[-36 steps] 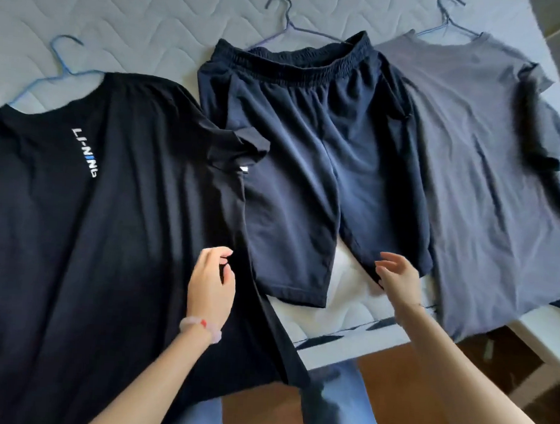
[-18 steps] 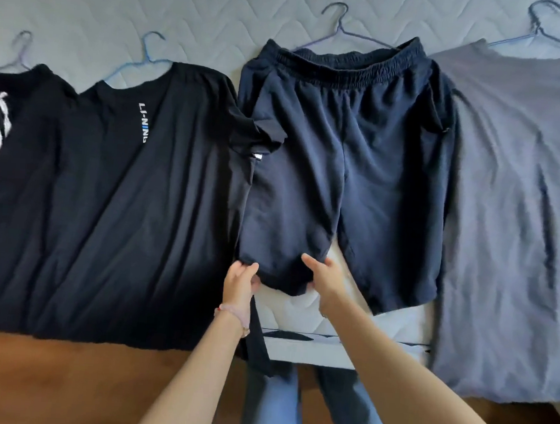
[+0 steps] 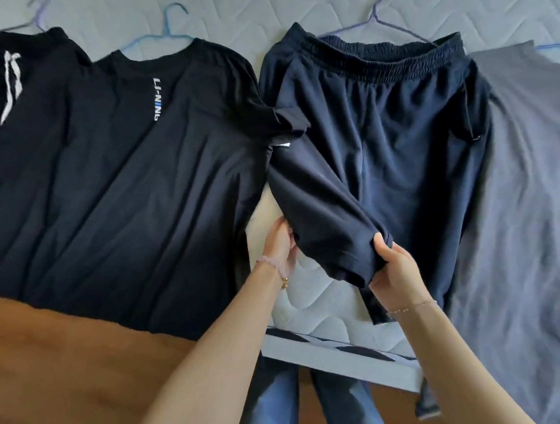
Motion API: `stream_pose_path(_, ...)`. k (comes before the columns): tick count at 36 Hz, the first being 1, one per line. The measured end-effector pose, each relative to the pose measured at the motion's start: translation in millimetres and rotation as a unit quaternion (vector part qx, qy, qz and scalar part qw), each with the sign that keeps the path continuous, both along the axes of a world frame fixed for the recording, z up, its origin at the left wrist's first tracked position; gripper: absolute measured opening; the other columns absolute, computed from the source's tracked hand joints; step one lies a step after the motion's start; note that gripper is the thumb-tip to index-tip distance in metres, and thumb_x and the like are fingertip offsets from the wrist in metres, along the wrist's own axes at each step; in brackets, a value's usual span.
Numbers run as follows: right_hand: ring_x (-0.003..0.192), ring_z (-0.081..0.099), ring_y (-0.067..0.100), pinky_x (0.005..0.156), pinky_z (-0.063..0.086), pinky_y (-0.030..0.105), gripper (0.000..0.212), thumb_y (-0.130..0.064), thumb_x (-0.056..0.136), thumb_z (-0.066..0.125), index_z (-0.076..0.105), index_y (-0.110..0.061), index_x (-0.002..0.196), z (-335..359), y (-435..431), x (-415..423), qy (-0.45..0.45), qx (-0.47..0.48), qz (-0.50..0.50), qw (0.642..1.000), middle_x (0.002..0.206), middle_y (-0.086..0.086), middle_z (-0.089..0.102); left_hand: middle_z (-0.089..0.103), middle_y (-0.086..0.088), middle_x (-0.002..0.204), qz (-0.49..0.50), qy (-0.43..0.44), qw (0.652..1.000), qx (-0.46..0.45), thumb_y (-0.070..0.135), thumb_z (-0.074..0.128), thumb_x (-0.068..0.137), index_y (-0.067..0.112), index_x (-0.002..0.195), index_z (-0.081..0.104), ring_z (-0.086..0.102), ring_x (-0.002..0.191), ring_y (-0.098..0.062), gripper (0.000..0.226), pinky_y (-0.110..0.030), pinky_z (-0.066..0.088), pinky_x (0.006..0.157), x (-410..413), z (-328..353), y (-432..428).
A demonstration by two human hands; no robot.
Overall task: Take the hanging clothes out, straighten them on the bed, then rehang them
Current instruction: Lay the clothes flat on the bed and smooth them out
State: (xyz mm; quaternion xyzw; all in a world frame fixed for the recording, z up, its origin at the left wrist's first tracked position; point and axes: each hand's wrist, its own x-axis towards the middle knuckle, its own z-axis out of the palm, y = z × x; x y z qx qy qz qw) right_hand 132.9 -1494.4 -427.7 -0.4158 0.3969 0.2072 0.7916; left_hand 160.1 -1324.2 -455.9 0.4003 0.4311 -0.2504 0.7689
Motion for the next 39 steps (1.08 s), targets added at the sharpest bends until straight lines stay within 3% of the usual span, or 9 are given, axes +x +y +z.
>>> stream_pose_path(4,0.080,0.075,0.025,0.067,0.062,0.049,0.026,-0.016,0.101,0.041,0.060,-0.003,0.112,3.4,-4.7,1.4,0.007,0.061,0.005,0.998,0.094,0.011,0.077,0.068,-0.010,0.108,0.058,0.032,0.997,-0.039,0.039,0.042,0.097,0.011,0.111,0.061,0.055,0.111,-0.026,0.037,-0.037,0.037,0.106,10.9,4.5,-13.9)
stream_pose_path(7,0.073,0.076,0.023,0.053,0.060,0.037,0.028,-0.017,0.103,0.035,0.061,-0.005,0.107,4.2,-16.7,5.1,0.021,0.072,-0.005,0.997,0.087,0.010,0.077,0.070,-0.009,0.104,0.117,-0.004,0.988,-0.103,0.037,0.037,0.100,0.011,0.110,0.061,0.058,0.106,-0.023,0.037,-0.036,0.041,0.098,12.9,4.6,-13.8)
stream_pose_path(12,0.079,0.075,0.017,0.072,0.063,0.042,0.025,-0.017,0.103,0.040,0.063,-0.008,0.109,-7.5,-35.3,9.7,0.028,0.001,0.026,0.999,0.088,0.004,0.078,0.062,-0.013,0.125,0.163,-0.072,0.982,-0.062,0.015,0.044,0.098,0.004,0.121,0.058,0.054,0.122,-0.026,0.029,-0.039,0.036,0.110,6.2,-1.7,13.3)
stream_pose_path(15,0.079,0.074,0.011,0.080,0.059,0.034,0.019,-0.015,0.100,0.048,0.065,-0.010,0.108,-16.3,-38.0,9.3,0.022,-0.084,0.056,0.995,0.084,-0.004,0.078,0.062,-0.010,0.127,0.108,-0.095,0.989,-0.040,0.013,0.046,0.097,0.005,0.127,0.055,0.059,0.118,-0.021,0.032,-0.031,0.048,0.098,-2.0,3.1,33.8)
stream_pose_path(19,0.087,0.068,0.015,0.082,0.058,0.029,0.017,-0.013,0.098,0.052,0.066,-0.010,0.108,-26.2,-32.8,3.7,0.017,-0.144,0.090,0.985,0.092,0.001,0.074,0.067,-0.016,0.107,0.085,-0.083,0.981,0.152,0.009,0.060,0.089,-0.001,0.109,0.062,0.065,0.102,-0.024,0.022,-0.026,0.056,0.074,-15.8,12.3,61.5)
stream_pose_path(23,0.085,0.060,0.021,0.067,0.057,0.028,0.012,-0.013,0.096,0.056,0.066,-0.007,0.100,-29.0,-13.9,-8.1,0.031,-0.199,0.156,0.967,0.092,0.010,0.064,0.057,-0.009,0.101,0.002,-0.084,0.903,0.422,0.021,0.068,0.083,0.012,0.088,0.064,0.060,0.089,-0.019,0.011,-0.026,0.052,0.079,-30.0,25.3,83.1)
stream_pose_path(26,0.088,0.057,0.022,0.078,0.052,0.042,0.022,-0.015,0.095,0.059,0.063,0.004,0.105,-29.9,7.4,-18.3,0.042,-0.209,0.198,0.957,0.093,0.013,0.061,0.047,0.002,0.109,0.009,-0.102,0.866,0.490,0.026,0.060,0.089,0.012,0.097,0.061,0.052,0.081,-0.001,0.016,-0.007,0.037,0.070,-37.3,38.4,92.4)
stream_pose_path(34,0.094,0.061,0.027,0.079,0.057,0.037,0.005,-0.006,0.095,0.057,0.059,-0.006,0.099,-31.8,62.8,-37.4,0.074,-0.161,0.235,0.956,0.100,0.013,0.064,0.057,-0.007,0.110,-0.008,0.002,0.869,0.495,0.031,0.053,0.092,0.015,0.101,0.050,0.059,0.096,-0.026,0.018,-0.041,0.051,0.088,-37.6,19.0,139.5)
stream_pose_path(39,0.090,0.063,0.027,0.084,0.058,0.036,0.007,-0.005,0.094,0.057,0.059,-0.003,0.101,-52.7,73.2,-48.4,0.099,-0.194,0.327,0.920,0.105,0.018,0.066,0.056,-0.009,0.093,0.024,0.083,0.922,0.377,0.020,0.057,0.093,0.000,0.122,0.053,0.060,0.101,-0.030,0.036,-0.029,0.052,0.077,-37.1,-1.9,152.3)
